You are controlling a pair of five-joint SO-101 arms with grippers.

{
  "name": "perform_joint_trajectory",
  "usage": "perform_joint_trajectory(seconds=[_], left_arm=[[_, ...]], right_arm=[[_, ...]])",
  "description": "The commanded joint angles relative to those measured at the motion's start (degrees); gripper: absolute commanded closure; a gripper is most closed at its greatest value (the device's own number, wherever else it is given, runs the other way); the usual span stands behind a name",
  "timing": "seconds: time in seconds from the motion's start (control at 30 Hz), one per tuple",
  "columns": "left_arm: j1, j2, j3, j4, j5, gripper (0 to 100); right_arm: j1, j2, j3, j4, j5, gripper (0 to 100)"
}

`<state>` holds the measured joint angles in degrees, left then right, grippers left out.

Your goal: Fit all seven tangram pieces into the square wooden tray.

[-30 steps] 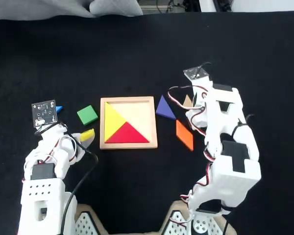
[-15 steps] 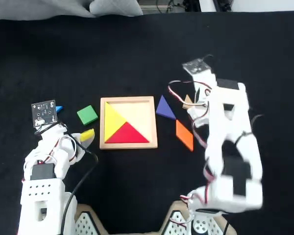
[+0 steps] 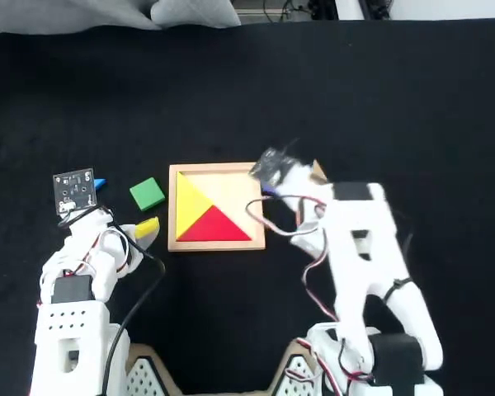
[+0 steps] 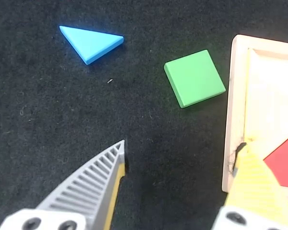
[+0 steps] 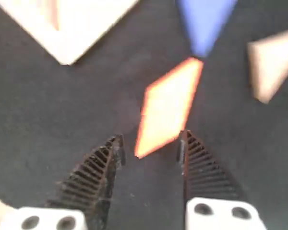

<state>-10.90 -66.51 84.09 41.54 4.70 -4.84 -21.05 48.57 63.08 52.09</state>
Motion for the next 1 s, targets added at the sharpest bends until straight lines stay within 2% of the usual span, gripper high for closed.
perform_joint_trajectory(seconds=[0.0,0.43,0.63,0.97], left_arm=[[0.57,-0.62,-0.31,-1.05,-0.35,65],[0.57,-0.62,-0.31,-1.05,-0.35,65],[0.57,-0.62,-0.31,-1.05,-0.35,65],[0.57,-0.62,-0.31,-1.05,-0.35,65]], right_arm=[[-0.35,1.63,-0.84,-2.90,-0.88,80.9],[0.88,17.19,-9.36,-3.87,-1.14,80.3],[1.05,16.84,-10.86,-3.52,-1.14,80.3],[0.70,8.22,-11.30,-0.88,-0.88,80.4]])
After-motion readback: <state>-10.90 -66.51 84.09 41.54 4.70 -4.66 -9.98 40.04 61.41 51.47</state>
